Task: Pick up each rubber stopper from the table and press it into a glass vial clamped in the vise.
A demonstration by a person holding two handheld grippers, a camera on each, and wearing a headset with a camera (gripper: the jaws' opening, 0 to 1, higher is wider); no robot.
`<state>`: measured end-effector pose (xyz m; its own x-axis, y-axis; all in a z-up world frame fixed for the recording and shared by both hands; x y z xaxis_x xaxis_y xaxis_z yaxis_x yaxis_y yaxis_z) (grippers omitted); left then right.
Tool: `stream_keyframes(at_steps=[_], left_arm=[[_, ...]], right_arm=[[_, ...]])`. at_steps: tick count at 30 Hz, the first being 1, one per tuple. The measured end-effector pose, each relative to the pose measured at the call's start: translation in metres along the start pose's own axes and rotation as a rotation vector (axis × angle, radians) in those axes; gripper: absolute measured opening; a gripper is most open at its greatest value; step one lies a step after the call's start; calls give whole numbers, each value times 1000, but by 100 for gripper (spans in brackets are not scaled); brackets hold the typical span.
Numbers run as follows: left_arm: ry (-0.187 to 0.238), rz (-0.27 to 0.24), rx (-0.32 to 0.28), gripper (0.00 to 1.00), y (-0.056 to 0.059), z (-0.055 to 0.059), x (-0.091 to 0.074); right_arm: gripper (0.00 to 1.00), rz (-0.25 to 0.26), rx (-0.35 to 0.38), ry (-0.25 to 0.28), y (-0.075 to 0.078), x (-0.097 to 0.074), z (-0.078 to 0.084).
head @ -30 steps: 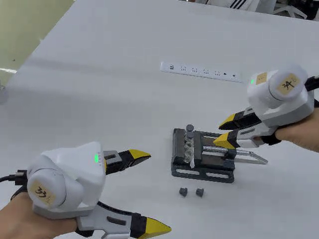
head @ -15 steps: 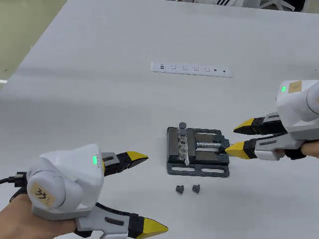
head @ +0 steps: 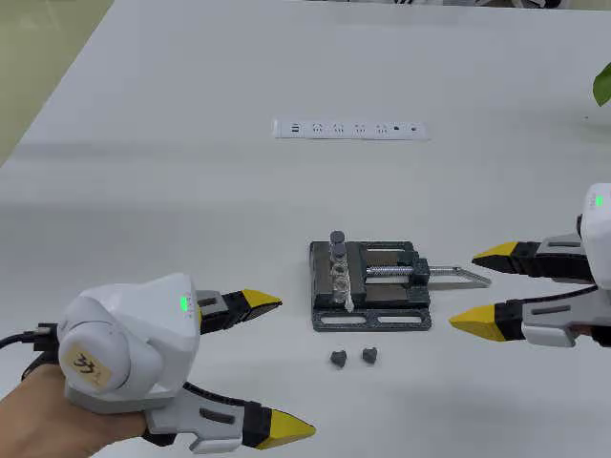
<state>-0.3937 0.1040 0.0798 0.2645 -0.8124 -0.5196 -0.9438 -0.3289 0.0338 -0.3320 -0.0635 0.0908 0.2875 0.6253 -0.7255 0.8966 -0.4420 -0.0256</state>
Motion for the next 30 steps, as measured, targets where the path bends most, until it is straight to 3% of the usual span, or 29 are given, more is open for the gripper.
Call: stream_keyframes(at_steps=[12,20,30], left_arm=[[-75,20,35,64,-9,15,13],[-139,39,90,54,-13,24,29],[-208,59,142,39,-23,31,49]], right_arm=[[69,-29,16,81,-18,-21,30],[72,-17,27,66,-25,-31,54],[72,-3,67,77,-29,-38,63]])
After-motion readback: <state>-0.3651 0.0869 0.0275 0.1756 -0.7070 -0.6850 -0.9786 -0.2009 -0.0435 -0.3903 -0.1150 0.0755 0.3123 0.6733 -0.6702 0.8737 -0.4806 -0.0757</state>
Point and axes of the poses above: the centre of the closed fingertips' face, and the gripper's own axes: x roughly forward along the fingers, y roughly to its right, z roughly out of its underside, the point moved 1 cm from there along -x, roughly backward along the fingers, and after that the axes turned 3 degrees about -y, right-handed, at the moved point
